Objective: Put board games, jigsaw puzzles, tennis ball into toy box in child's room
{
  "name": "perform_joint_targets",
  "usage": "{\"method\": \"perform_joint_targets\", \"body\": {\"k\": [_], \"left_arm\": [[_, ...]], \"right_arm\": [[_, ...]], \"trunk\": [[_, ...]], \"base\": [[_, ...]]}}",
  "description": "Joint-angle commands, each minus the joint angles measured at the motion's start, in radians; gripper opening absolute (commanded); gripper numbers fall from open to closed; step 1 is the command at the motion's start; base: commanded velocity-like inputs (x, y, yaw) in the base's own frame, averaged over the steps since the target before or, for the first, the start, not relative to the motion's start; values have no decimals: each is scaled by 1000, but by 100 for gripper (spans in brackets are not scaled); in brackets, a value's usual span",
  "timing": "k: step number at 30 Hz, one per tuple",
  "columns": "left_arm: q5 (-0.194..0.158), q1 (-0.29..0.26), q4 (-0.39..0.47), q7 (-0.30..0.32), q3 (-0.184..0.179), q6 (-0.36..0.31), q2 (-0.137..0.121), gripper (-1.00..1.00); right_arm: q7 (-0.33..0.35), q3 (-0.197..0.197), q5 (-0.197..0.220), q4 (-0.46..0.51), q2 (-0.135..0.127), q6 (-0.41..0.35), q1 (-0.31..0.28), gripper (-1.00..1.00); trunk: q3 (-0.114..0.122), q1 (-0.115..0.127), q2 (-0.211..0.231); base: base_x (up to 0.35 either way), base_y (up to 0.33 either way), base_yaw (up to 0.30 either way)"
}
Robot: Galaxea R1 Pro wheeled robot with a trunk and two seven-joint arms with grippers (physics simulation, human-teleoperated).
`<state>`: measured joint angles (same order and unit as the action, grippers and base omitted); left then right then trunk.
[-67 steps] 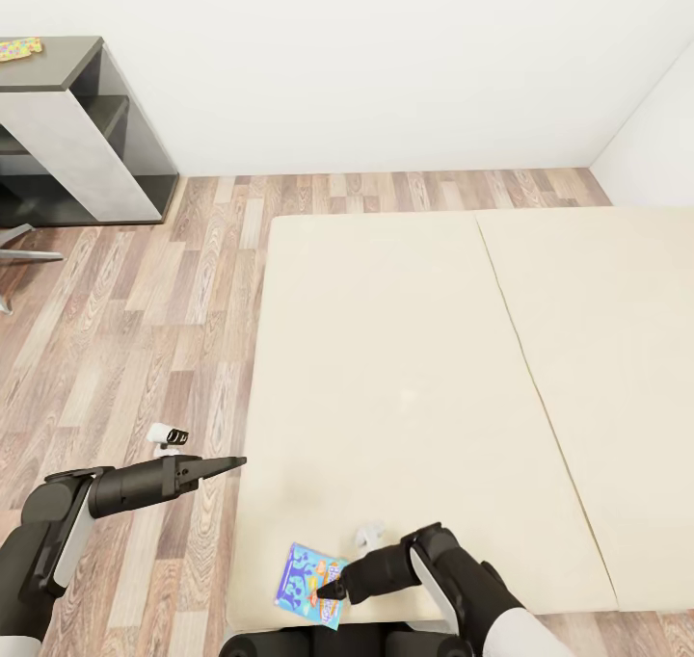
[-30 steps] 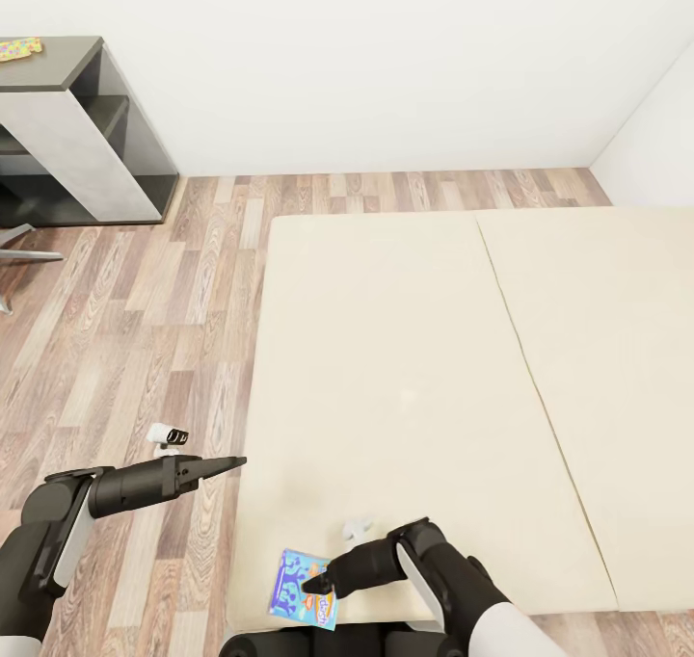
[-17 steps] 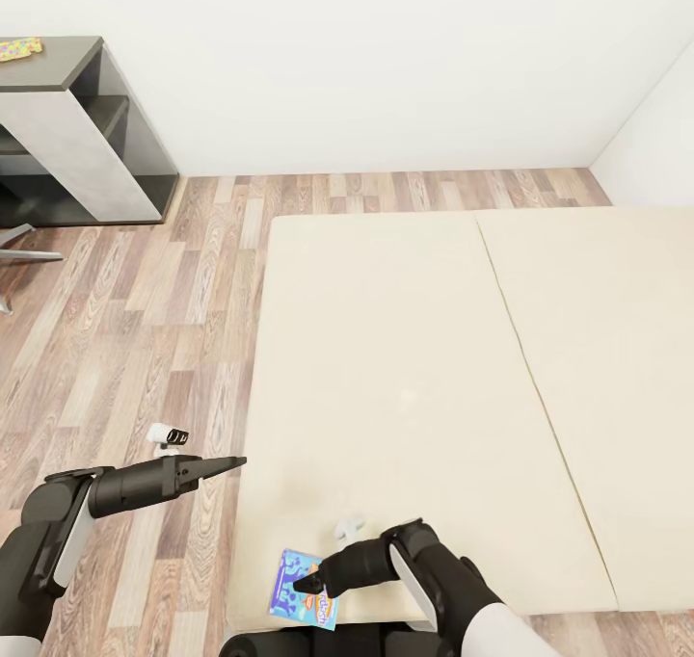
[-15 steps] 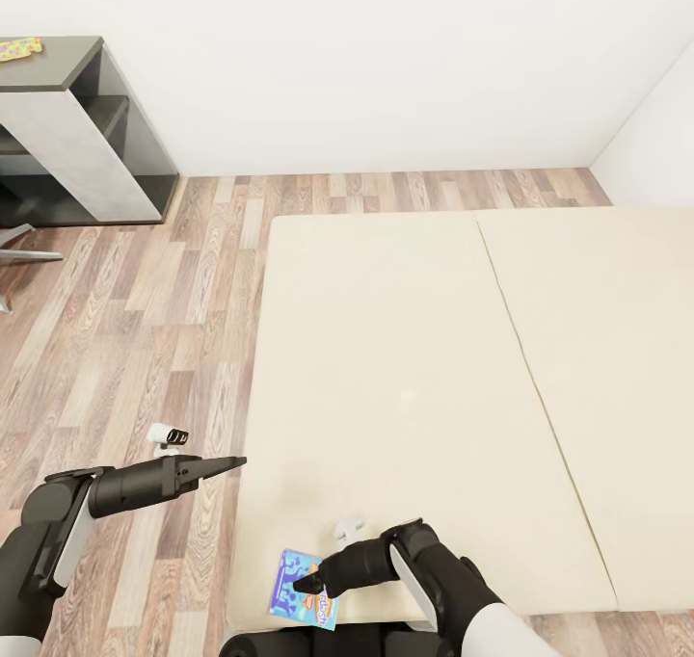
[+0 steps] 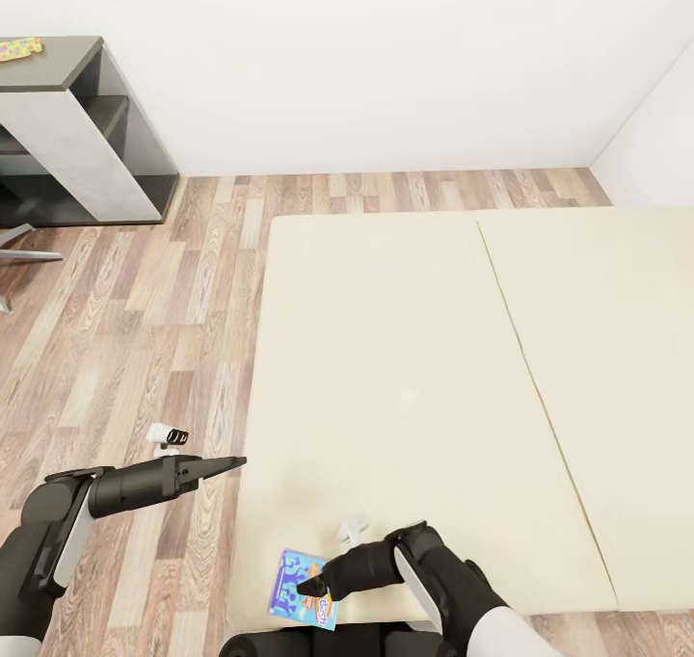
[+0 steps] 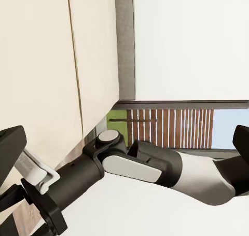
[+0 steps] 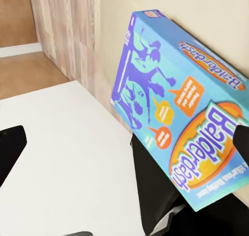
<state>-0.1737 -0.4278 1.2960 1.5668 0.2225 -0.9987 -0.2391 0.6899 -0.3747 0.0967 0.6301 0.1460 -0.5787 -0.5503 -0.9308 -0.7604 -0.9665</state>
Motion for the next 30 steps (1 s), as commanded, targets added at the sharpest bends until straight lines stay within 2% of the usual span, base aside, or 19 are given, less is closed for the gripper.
{"method": "perform_joint_targets", "body": {"k": [1,11,21,30], "left_arm": [[1,0,0,4,0,-11,0,100],[1,0,0,4,0,-11,0,100],[1,0,-1,4,25,-11,0,100],[1,0,-1,4,31,-11,0,100]], "right_arm": [[-1,-2,10,1,-1,-9,0,100],[14,-5,11,2,-1,-9,2,100],[18,-3,10,-2,-1,-9,7,100],[18,-1,10,-13,-1,-9,10,100]], "trunk": [[-1,0,-1],[-1,0,-1],[-1,0,-1],[-1,0,-1]], "base": [[0,0,0],[0,0,0],[0,0,0],[0,0,0]]}}
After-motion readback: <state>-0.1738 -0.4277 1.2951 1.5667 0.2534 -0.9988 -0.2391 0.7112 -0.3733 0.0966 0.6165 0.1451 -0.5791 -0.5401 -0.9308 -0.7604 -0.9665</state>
